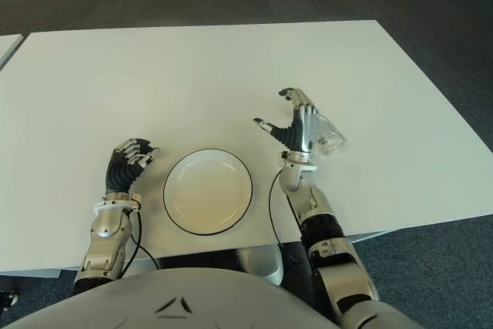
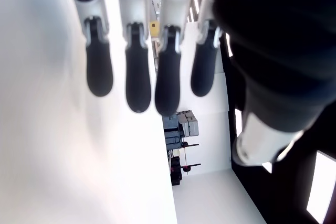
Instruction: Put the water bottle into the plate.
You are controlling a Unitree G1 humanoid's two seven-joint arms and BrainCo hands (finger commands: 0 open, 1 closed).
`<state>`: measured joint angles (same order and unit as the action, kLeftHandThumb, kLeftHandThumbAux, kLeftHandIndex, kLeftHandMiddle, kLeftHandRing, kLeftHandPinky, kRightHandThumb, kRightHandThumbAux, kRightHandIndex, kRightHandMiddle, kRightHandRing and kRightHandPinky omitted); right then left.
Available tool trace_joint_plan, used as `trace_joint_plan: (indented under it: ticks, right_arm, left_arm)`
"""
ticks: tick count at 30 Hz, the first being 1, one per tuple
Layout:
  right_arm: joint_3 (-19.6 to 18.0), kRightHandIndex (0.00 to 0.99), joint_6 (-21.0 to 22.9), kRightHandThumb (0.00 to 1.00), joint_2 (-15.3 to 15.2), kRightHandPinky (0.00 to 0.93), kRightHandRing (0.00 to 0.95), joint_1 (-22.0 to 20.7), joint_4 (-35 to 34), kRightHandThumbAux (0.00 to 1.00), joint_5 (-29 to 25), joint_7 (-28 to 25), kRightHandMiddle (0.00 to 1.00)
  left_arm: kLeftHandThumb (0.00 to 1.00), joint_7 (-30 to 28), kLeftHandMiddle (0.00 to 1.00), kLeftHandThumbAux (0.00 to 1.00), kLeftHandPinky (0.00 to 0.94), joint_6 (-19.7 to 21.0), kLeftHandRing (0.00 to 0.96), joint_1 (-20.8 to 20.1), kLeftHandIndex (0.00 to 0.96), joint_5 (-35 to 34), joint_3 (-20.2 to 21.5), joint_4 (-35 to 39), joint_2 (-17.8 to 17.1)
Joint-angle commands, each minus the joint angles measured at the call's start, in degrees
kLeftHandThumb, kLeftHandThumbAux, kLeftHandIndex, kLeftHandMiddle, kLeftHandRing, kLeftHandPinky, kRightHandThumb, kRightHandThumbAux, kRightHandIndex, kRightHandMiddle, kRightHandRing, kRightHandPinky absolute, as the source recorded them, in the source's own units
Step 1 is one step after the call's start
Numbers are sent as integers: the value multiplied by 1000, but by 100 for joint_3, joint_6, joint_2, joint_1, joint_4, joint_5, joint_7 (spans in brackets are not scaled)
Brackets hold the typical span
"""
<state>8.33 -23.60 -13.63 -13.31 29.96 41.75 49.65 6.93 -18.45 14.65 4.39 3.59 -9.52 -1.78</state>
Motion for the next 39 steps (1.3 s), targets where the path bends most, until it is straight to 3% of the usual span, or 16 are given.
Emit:
trace_joint_plan:
  ticks: [1,4,5,8,13,20,29,36,39]
  right_arm:
    - [-7,64,461,387,-112,30,23,-187,259,645,75,23,23]
    - [14,22,956,410,-115,9,7,-225,235,555,186,24,7]
    - [13,14,1147,456,-114,6,4,-244,217,471,218,2,4]
    - [-8,4,1727,524,-83,1,1,-330,167,345,244,-129,1]
    - [25,0,2534,568,-46,0,0,-546,236,250,279,-264,0]
    - [159,0,3525,580,-15,0,0,-736,299,193,358,-506,0]
    - [233,0,4619,581,-16,0,0,-943,288,172,221,-1429,0]
    - [285,0,5076,560,-38,0,0,-1169,619,172,116,-1999,0]
    - [306,0,5075,554,-58,0,0,-1226,810,173,49,-2113,0]
  left_arm:
    - [707,-15,507,713,500,109,505,61,430,-31,14,-19,28]
    - [707,-39,506,712,500,91,504,67,430,-51,20,-26,30]
    - [707,-47,508,712,500,81,505,69,430,-60,22,-30,30]
    - [707,-57,509,712,500,57,505,71,430,-85,24,-41,32]
    - [707,-90,509,711,499,1,504,64,431,-146,22,-101,22]
    - [707,-118,507,710,498,11,503,66,431,-198,32,-103,15]
    - [707,-86,508,711,495,-27,506,77,431,-164,24,-96,15]
    - [707,-88,510,711,495,-43,505,95,431,-166,14,-73,27]
    - [707,-116,512,710,497,-55,505,95,431,-208,18,-76,34]
